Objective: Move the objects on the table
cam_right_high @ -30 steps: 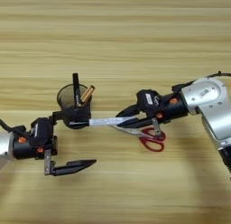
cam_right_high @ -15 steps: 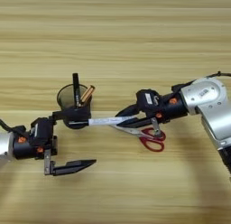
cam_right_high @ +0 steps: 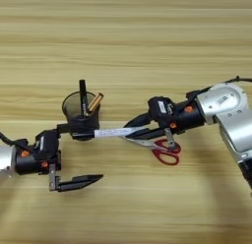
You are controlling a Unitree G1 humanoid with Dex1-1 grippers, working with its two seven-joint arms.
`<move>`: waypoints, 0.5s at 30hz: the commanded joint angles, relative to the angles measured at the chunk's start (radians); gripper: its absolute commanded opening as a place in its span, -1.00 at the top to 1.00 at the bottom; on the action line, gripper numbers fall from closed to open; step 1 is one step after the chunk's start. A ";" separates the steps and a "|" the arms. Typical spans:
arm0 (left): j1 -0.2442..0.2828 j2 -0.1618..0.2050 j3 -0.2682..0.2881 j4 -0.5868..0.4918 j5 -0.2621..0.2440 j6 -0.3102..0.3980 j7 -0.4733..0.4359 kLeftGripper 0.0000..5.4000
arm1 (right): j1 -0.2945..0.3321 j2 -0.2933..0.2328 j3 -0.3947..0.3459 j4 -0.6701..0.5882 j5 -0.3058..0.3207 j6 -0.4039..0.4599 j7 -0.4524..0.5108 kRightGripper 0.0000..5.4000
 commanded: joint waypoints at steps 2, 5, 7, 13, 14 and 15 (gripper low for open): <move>-0.009 0.008 -0.007 -0.007 0.010 -0.003 -0.008 -1.00 | -0.029 -0.003 -0.004 0.013 -0.014 -0.011 -0.010 0.72; -0.009 0.008 -0.006 -0.011 0.005 -0.005 -0.010 -1.00 | -0.032 -0.002 0.001 0.028 -0.025 -0.018 -0.013 0.72; -0.007 0.007 -0.005 -0.019 -0.004 -0.003 -0.013 -1.00 | -0.033 -0.002 0.005 0.037 -0.031 -0.024 -0.015 0.72; -0.007 0.005 -0.001 -0.030 -0.015 -0.003 -0.013 -1.00 | -0.036 0.000 0.008 0.047 -0.038 -0.030 -0.014 0.72; -0.007 0.004 0.001 -0.032 -0.017 -0.003 -0.013 -1.00 | -0.036 0.001 0.009 0.048 -0.039 -0.030 -0.014 0.72; -0.007 0.002 0.002 -0.035 -0.020 -0.002 -0.012 -1.00 | -0.036 0.001 0.010 0.049 -0.040 -0.031 -0.013 0.72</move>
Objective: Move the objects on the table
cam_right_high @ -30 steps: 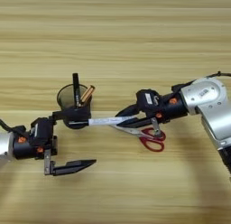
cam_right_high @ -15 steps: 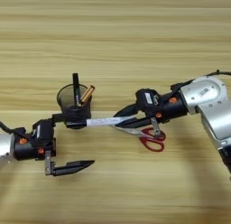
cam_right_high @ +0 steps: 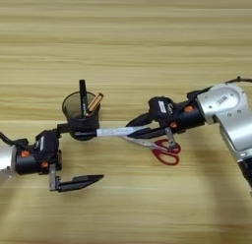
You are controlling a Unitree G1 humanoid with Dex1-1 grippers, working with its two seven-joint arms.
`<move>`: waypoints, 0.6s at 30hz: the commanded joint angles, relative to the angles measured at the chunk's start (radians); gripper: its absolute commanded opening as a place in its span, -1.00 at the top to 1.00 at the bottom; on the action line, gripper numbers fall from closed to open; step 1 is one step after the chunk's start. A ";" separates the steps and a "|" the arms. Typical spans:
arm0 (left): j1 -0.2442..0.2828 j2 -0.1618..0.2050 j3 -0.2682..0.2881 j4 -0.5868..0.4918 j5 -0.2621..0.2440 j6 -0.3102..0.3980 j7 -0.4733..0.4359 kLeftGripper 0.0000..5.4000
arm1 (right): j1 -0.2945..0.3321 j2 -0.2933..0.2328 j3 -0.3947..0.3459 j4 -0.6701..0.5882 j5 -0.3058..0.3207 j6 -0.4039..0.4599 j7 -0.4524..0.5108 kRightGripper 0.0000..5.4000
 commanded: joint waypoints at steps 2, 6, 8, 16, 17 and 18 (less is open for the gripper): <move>-0.009 -0.001 0.007 -0.031 -0.022 0.001 -0.007 -1.00 | -0.027 0.000 0.003 0.008 -0.015 -0.010 -0.008 0.72; -0.010 -0.003 0.011 -0.044 -0.036 0.011 -0.007 -1.00 | -0.027 0.002 0.004 0.010 -0.018 -0.012 -0.009 0.72; -0.009 -0.001 0.009 -0.046 -0.038 0.012 -0.007 -1.00 | -0.028 0.004 0.003 0.010 -0.017 -0.013 -0.010 0.72; -0.003 0.008 -0.003 -0.040 -0.031 0.014 -0.012 -1.00 | -0.038 0.008 -0.004 0.006 -0.005 -0.004 -0.015 0.72; -0.002 0.009 -0.004 -0.039 -0.030 0.013 -0.013 -1.00 | -0.038 0.009 -0.005 0.007 -0.004 -0.004 -0.015 0.72; -0.002 0.009 -0.004 -0.037 -0.029 0.013 -0.014 -1.00 | -0.039 0.009 -0.005 0.007 -0.004 -0.004 -0.015 0.72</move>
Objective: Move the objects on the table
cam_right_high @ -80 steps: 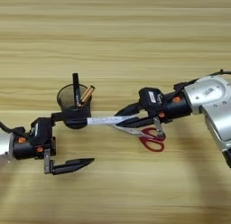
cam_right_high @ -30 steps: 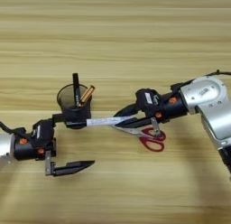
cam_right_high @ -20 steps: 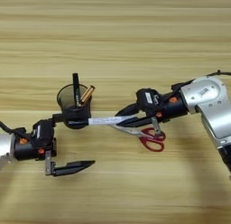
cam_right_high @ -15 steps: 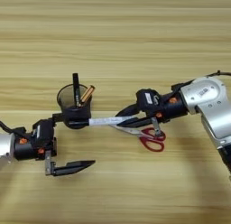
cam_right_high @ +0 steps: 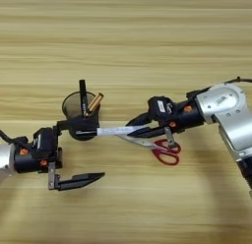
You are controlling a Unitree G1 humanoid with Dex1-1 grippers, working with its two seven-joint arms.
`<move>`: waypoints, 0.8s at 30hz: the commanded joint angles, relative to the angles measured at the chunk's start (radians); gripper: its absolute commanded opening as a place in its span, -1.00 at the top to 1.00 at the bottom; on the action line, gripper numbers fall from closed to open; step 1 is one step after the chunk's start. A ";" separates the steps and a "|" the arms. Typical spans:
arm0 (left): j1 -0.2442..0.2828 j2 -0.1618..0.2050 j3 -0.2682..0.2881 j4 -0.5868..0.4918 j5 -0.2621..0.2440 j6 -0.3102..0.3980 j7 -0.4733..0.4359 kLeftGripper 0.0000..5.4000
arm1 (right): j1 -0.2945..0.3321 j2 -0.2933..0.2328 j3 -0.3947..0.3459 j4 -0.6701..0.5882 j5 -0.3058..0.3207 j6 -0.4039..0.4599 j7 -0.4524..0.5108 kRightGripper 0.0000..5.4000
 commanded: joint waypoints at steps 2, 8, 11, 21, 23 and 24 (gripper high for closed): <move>-0.002 0.012 -0.011 0.000 0.012 0.008 -0.011 -1.00 | -0.029 0.003 -0.009 -0.005 0.008 -0.003 -0.001 0.72; -0.008 0.009 -0.010 0.021 0.027 -0.004 -0.004 -1.00 | -0.013 -0.019 -0.002 -0.029 0.009 0.000 0.024 0.72; -0.010 0.009 -0.009 0.029 0.035 -0.010 -0.001 -1.00 | -0.006 -0.024 -0.003 -0.037 0.012 0.003 0.033 0.72; -0.015 0.005 -0.005 0.043 0.053 -0.018 0.004 -1.00 | 0.002 -0.037 -0.002 -0.055 0.023 0.010 0.058 0.72; -0.016 0.005 -0.005 0.045 0.054 -0.019 0.005 -1.00 | 0.003 -0.038 -0.003 -0.057 0.026 0.012 0.060 0.72; -0.016 0.005 -0.005 0.046 0.055 -0.019 0.005 -1.00 | 0.003 -0.038 -0.004 -0.058 0.027 0.013 0.060 0.72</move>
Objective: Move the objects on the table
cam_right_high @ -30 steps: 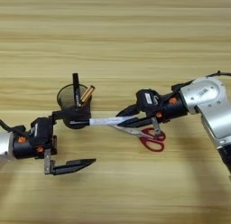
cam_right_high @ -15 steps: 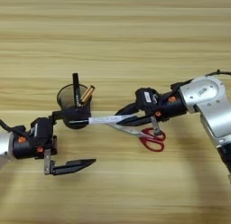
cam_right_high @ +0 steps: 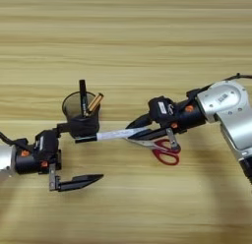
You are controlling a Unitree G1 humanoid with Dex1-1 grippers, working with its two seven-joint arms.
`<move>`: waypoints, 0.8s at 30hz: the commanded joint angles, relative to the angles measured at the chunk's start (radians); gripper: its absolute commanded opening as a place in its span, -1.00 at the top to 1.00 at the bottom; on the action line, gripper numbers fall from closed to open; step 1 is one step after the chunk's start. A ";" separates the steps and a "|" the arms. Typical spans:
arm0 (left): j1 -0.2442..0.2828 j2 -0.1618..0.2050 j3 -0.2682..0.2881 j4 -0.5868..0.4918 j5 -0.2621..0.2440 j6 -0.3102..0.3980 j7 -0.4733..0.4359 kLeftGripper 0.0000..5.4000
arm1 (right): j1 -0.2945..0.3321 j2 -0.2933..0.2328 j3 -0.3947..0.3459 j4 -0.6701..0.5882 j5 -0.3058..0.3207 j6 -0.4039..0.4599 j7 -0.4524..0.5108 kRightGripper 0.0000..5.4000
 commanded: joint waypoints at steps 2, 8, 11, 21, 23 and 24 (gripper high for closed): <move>-0.016 0.006 -0.002 0.007 0.019 -0.006 0.001 -1.00 | 0.001 -0.018 -0.006 -0.017 0.015 0.008 0.012 0.72; -0.012 0.009 -0.005 0.000 0.018 -0.004 -0.004 -1.00 | -0.004 -0.014 -0.008 -0.008 0.011 0.005 0.006 0.72; -0.010 0.010 -0.006 -0.009 0.013 -0.001 -0.006 -1.00 | -0.004 -0.010 -0.003 0.003 0.002 -0.003 -0.001 0.72; -0.004 0.013 -0.010 -0.013 0.011 -0.001 -0.014 -1.00 | -0.020 0.002 -0.003 0.027 -0.008 -0.009 -0.021 0.72; -0.004 0.014 -0.010 -0.014 0.011 -0.001 -0.016 -1.00 | -0.022 0.004 -0.002 0.036 -0.013 -0.012 -0.025 0.72; -0.004 0.014 -0.011 -0.014 0.010 -0.001 -0.016 -1.00 | -0.022 0.005 -0.001 0.040 -0.016 -0.014 -0.026 0.72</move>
